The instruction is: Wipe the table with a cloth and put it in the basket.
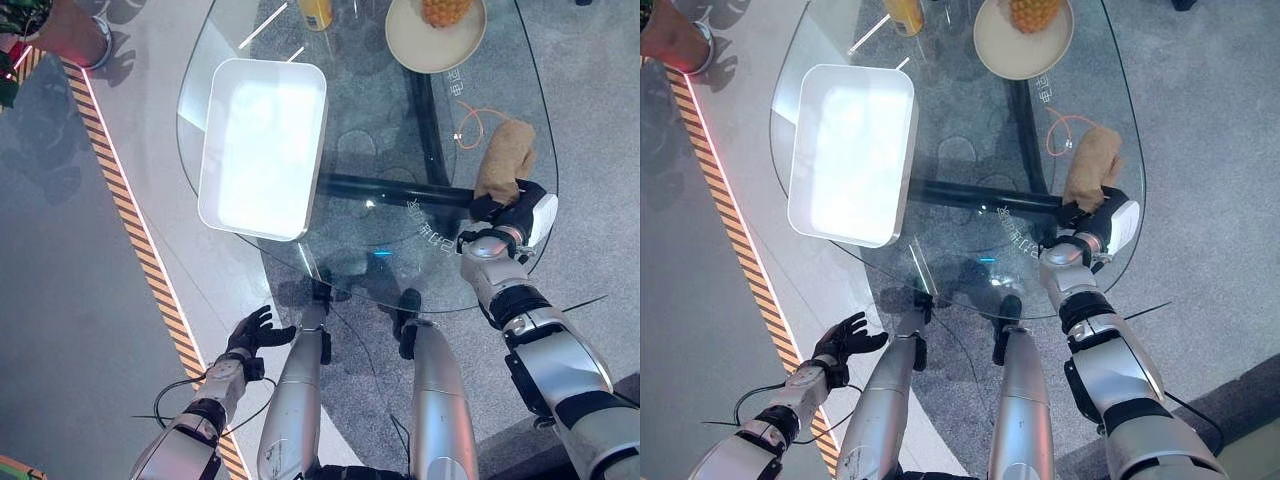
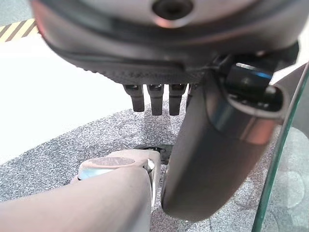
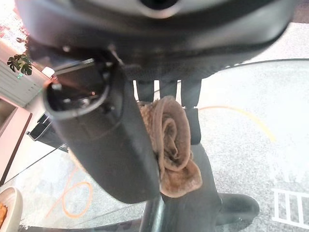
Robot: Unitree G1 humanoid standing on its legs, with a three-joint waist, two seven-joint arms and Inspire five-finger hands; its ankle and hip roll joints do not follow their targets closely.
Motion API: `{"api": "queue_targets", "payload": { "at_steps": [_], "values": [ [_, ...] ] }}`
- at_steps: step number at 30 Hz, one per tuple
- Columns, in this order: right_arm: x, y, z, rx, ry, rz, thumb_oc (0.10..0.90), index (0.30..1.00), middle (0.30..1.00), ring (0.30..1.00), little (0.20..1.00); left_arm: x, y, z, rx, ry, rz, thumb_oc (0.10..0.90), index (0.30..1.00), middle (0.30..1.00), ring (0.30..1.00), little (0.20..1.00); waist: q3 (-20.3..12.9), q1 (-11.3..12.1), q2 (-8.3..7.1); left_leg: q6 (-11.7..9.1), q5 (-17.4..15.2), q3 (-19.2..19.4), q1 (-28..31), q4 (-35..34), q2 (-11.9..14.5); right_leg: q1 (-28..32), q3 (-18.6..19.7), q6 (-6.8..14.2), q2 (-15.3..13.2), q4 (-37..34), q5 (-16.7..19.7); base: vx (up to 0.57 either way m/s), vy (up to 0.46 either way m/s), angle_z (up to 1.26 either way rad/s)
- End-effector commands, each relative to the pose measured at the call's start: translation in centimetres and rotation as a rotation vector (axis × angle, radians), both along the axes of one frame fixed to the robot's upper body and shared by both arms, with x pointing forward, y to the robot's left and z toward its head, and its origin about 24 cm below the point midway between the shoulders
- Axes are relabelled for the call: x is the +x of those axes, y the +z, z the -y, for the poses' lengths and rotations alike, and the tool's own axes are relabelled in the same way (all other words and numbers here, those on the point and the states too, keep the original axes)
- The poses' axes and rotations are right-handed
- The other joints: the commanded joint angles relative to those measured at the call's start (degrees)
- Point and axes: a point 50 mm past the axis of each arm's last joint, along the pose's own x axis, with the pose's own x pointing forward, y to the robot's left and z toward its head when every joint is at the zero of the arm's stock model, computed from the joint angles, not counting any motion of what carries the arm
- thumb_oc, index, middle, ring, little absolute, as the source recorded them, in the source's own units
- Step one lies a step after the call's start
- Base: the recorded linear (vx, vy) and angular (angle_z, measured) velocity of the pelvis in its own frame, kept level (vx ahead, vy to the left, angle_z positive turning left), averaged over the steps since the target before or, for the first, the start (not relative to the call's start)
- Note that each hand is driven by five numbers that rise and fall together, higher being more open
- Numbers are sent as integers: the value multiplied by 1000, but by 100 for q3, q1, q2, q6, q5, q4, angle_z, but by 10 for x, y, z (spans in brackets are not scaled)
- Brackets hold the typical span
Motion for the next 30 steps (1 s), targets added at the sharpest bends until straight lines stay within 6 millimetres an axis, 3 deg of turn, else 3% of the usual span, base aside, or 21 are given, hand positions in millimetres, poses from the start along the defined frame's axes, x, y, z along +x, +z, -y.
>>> {"api": "queue_targets", "payload": {
  "at_steps": [1, 5, 9, 16, 30],
  "values": [
    [6, 22, -1, -95, 29, 56, 100, 300, 300, 300, 200, -4, -5, 0, 4, 34, -33, 800, 900, 900, 900, 900, -106, 95, 34, 429, -802, 480, -4, 737, -501, 41, 101, 224, 235, -1077, 752, 0, 0, 0],
    [8, 31, -7, -175, 61, 76, 100, 300, 300, 300, 200, -3, -4, 0, 5, 31, -31, 800, 900, 900, 900, 900, -106, 101, 30, 427, -804, 478, -12, 735, -501, 42, 102, 230, 232, -1090, 757, 0, 0, 0],
    [13, 51, -27, -314, 152, 110, 100, 300, 300, 300, 200, -1, -2, 1, 8, 29, -23, 800, 900, 900, 900, 900, -106, 113, 6, 411, -798, 467, -32, 731, -504, 36, 79, 256, 215, -1123, 783, 0, 0, 0],
    [14, 65, -55, -477, 264, 114, 100, 300, 300, 300, 200, -1, -2, -1, 9, 28, -19, 800, 900, 900, 900, 900, -106, 130, -21, 396, -780, 482, 8, 664, -519, 79, 38, 251, 201, -1190, 787, 0, 0, 0],
    [12, 65, -96, -692, 481, 80, 100, 300, 300, 300, 200, -2, -2, 1, 3, 18, -12, 800, 900, 900, 900, 900, -106, 162, -21, 372, -738, 506, 38, 596, -521, 102, -24, 230, 155, -1228, 770, 0, 0, 0]
  ]
}}
